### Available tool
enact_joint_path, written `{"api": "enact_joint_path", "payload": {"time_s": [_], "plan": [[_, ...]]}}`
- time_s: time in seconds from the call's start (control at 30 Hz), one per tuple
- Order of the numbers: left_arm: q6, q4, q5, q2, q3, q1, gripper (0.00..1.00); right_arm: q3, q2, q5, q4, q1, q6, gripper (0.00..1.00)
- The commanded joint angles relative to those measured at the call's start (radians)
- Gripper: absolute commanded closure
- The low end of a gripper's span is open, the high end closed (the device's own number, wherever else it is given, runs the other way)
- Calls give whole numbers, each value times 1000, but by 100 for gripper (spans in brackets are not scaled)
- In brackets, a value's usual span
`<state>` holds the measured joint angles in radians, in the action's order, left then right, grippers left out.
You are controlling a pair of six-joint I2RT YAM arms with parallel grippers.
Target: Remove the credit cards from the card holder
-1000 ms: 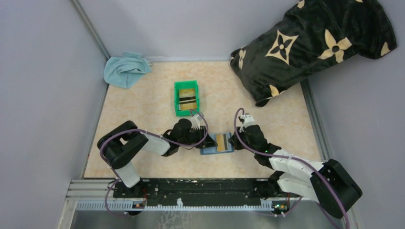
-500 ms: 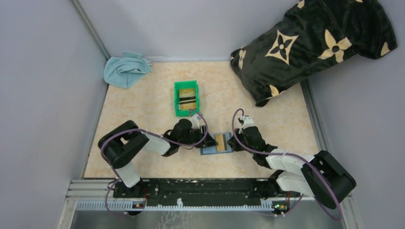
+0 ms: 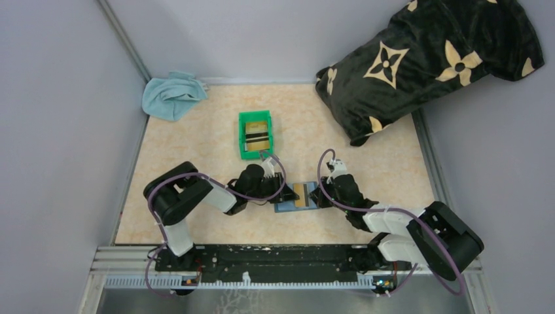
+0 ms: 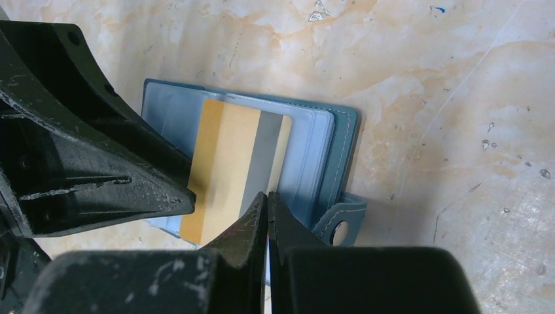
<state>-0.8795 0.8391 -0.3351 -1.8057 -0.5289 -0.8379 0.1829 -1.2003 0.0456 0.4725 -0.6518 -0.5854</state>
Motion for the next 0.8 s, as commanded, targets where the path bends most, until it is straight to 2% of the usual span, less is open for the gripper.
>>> {"api": "enact_joint_path", "payload": {"time_s": [0.0, 0.13, 0.17, 0.33, 0.5, 0.6, 0.77], "plan": [[-13, 44, -10, -4, -3, -1, 71, -19, -13, 5, -18, -6, -4, 100], [-9, 55, -13, 9, 1, 0, 97, -19, -18, 4, -17, -5, -4, 100], [-8, 56, -15, 11, 2, 0, 100, -19, -19, 3, -16, -5, -5, 100], [-5, 66, -18, 35, 39, 22, 100, -16, -17, -9, -28, -5, -4, 100], [21, 38, -21, 138, 126, 103, 100, -13, -15, -17, -37, 4, 0, 100], [54, -46, -9, 237, 154, 150, 100, -7, -19, -14, -35, 10, 3, 100], [141, -215, 21, 406, 123, 160, 100, 15, -3, 11, -32, 10, 16, 100]]}}
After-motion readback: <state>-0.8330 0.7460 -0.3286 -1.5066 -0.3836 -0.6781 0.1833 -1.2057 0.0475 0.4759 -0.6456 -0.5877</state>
